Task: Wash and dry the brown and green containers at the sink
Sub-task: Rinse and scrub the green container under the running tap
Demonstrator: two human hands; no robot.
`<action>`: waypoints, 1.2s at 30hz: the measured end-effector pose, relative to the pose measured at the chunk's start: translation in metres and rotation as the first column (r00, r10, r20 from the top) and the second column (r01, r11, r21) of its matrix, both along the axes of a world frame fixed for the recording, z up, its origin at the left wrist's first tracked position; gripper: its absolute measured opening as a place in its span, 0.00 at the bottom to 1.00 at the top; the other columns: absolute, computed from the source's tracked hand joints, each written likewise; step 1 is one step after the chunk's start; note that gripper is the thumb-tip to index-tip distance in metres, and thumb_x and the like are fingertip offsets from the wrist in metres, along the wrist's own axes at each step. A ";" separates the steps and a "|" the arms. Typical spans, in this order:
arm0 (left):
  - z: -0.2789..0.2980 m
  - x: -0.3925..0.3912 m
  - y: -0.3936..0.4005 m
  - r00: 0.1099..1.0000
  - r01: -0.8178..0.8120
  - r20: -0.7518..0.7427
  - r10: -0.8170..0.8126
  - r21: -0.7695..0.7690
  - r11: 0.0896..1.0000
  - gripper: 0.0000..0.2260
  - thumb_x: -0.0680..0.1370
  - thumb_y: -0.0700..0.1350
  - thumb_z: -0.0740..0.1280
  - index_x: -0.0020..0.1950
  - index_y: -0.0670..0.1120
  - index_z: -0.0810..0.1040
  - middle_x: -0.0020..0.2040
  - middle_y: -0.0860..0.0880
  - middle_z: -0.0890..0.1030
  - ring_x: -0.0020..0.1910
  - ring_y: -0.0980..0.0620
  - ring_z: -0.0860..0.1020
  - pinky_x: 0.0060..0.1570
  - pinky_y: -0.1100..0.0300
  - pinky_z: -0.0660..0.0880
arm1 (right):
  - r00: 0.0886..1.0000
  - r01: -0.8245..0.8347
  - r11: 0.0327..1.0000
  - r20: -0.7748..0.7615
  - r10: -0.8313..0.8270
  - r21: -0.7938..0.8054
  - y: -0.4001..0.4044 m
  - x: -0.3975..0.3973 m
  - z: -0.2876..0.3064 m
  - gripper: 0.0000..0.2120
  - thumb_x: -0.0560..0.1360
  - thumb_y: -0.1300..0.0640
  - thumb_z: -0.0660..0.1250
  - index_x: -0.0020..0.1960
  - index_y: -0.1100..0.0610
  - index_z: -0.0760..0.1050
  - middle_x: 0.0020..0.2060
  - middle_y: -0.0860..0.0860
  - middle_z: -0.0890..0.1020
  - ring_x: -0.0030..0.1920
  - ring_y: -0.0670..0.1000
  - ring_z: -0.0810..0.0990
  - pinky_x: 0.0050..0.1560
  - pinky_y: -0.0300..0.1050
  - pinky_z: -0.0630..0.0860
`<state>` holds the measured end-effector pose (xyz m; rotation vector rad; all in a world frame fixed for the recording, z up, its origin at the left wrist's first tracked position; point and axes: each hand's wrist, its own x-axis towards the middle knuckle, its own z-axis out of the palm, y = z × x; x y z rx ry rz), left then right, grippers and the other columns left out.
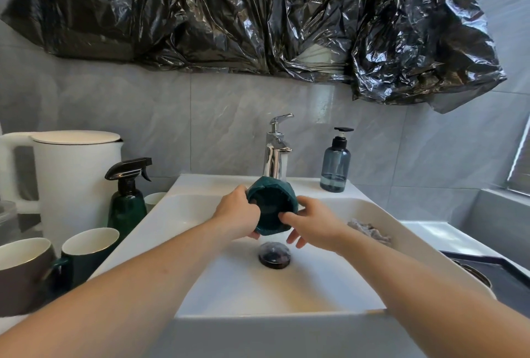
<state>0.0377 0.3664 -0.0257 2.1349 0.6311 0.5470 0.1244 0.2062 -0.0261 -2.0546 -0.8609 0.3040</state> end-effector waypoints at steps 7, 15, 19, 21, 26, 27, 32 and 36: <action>-0.001 0.000 -0.003 0.996 0.068 -0.058 -0.065 0.044 0.997 0.13 0.79 0.38 0.62 0.62 0.48 0.74 0.57 0.45 0.80 0.35 0.45 0.87 0.39 0.52 0.86 | 0.990 0.113 0.986 0.077 -0.122 0.120 -0.003 0.005 0.001 0.13 0.82 0.54 0.66 0.66 0.55 0.75 0.48 0.54 0.87 0.35 0.51 0.86 0.33 0.39 0.80; 0.000 -0.002 0.001 1.000 0.021 -0.014 -0.019 0.122 0.992 0.10 0.83 0.40 0.61 0.64 0.48 0.72 0.60 0.45 0.78 0.37 0.45 0.86 0.40 0.50 0.86 | 0.997 0.047 0.988 0.046 -0.054 0.148 -0.002 0.007 0.001 0.21 0.80 0.56 0.71 0.72 0.53 0.72 0.58 0.54 0.83 0.43 0.51 0.86 0.38 0.41 0.83; 0.003 -0.003 -0.003 0.999 0.008 0.042 -0.013 0.119 0.993 0.11 0.83 0.38 0.61 0.64 0.47 0.72 0.59 0.45 0.79 0.38 0.45 0.85 0.36 0.53 0.86 | 1.000 -0.012 1.000 -0.024 0.012 -0.012 0.000 0.002 -0.003 0.23 0.81 0.57 0.68 0.74 0.55 0.68 0.58 0.55 0.83 0.44 0.52 0.87 0.40 0.44 0.84; 0.003 -0.002 -0.004 0.999 0.026 0.023 -0.029 0.121 0.992 0.10 0.83 0.39 0.62 0.64 0.47 0.72 0.60 0.45 0.78 0.37 0.46 0.86 0.36 0.52 0.86 | 1.000 0.016 1.000 -0.012 -0.016 -0.016 0.000 0.002 -0.002 0.21 0.83 0.57 0.65 0.75 0.56 0.68 0.57 0.55 0.83 0.41 0.51 0.87 0.38 0.43 0.84; -0.002 0.000 -0.004 0.992 0.106 -0.077 -0.096 0.133 0.985 0.10 0.85 0.49 0.61 0.64 0.48 0.71 0.59 0.46 0.79 0.32 0.47 0.87 0.43 0.48 0.87 | 0.988 0.110 0.993 0.115 -0.104 -0.052 -0.005 0.003 0.000 0.18 0.85 0.53 0.61 0.73 0.55 0.70 0.47 0.54 0.86 0.36 0.49 0.85 0.31 0.37 0.76; -0.002 0.000 -0.003 0.992 0.107 -0.080 -0.097 0.135 0.985 0.09 0.85 0.49 0.61 0.64 0.48 0.71 0.58 0.45 0.80 0.31 0.48 0.87 0.44 0.49 0.86 | 0.984 0.125 0.991 0.137 -0.117 -0.046 -0.005 0.003 0.000 0.17 0.84 0.53 0.60 0.72 0.54 0.71 0.45 0.53 0.86 0.36 0.49 0.85 0.31 0.37 0.75; -0.003 0.003 -0.002 0.995 0.100 -0.042 -0.095 0.134 0.986 0.12 0.82 0.45 0.62 0.66 0.49 0.72 0.57 0.46 0.80 0.29 0.49 0.86 0.42 0.51 0.86 | 0.953 0.196 0.980 0.232 -0.196 0.023 -0.004 0.002 0.002 0.15 0.84 0.49 0.62 0.68 0.52 0.74 0.46 0.51 0.85 0.36 0.49 0.84 0.33 0.39 0.76; -0.003 0.001 -0.002 0.996 0.088 -0.008 -0.088 0.133 0.987 0.13 0.83 0.45 0.62 0.68 0.49 0.72 0.60 0.47 0.80 0.31 0.48 0.87 0.42 0.50 0.86 | 0.961 0.176 0.983 0.206 -0.182 0.048 -0.006 0.002 0.002 0.15 0.82 0.43 0.65 0.64 0.50 0.75 0.46 0.49 0.86 0.34 0.49 0.85 0.30 0.39 0.75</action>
